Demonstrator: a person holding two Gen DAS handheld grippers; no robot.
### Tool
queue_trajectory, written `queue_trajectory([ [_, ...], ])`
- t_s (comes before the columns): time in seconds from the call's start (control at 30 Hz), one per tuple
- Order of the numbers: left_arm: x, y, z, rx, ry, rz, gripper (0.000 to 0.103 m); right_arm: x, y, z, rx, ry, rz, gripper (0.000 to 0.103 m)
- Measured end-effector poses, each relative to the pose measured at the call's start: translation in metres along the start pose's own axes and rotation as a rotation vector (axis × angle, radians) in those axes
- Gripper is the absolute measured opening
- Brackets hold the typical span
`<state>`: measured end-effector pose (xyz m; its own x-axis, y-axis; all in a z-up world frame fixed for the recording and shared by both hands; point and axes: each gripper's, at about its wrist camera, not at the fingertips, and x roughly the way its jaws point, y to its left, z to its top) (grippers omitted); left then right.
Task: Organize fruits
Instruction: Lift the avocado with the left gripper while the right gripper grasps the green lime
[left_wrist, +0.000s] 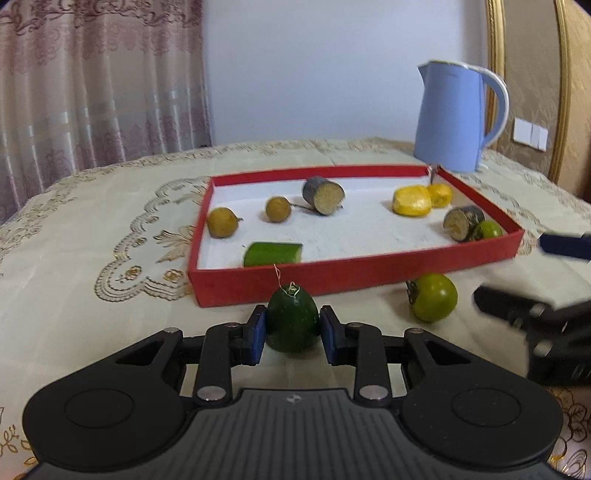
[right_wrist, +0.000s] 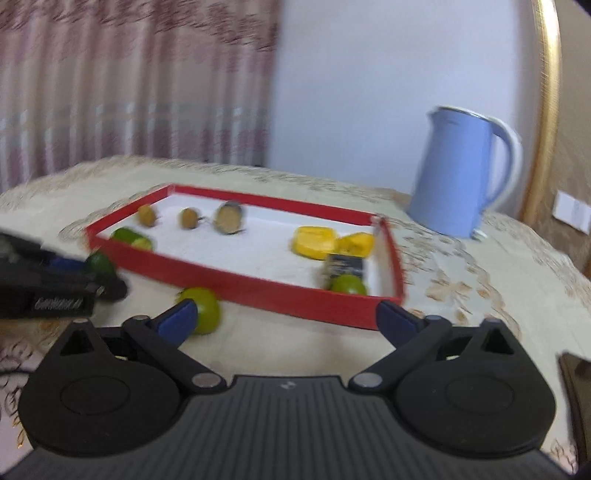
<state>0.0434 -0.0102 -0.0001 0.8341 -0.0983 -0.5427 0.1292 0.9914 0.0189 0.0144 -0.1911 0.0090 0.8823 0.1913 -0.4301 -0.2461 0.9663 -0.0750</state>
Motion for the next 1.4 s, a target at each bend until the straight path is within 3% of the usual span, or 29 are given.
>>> queue_trajectory([
  [0.17,-0.004,0.007,0.000,-0.038,-0.010,0.013,0.030,0.005,0.014,0.003,-0.060,0.029,0.053,0.086],
  [0.33,-0.003,0.012,0.000,-0.062,-0.013,0.011,0.030,0.009,0.016,0.005,-0.062,0.052,0.092,0.065],
  [0.67,-0.006,0.013,-0.001,-0.060,-0.040,-0.003,0.030,0.018,0.026,0.011,-0.109,0.062,0.151,0.065],
  [0.93,-0.005,0.016,-0.001,-0.081,-0.038,-0.005,0.030,0.033,0.024,0.015,-0.100,0.123,0.213,0.038],
  [1.13,-0.004,0.014,-0.002,-0.071,-0.035,-0.006,0.030,0.042,0.027,0.015,-0.106,0.146,0.223,0.038],
  [1.23,-0.005,0.013,-0.002,-0.069,-0.038,-0.003,0.030,0.041,0.025,0.015,-0.097,0.136,0.219,0.032],
  [1.4,-0.005,0.013,-0.002,-0.068,-0.040,-0.003,0.030,0.027,0.024,0.012,-0.107,0.109,0.164,0.032],
])
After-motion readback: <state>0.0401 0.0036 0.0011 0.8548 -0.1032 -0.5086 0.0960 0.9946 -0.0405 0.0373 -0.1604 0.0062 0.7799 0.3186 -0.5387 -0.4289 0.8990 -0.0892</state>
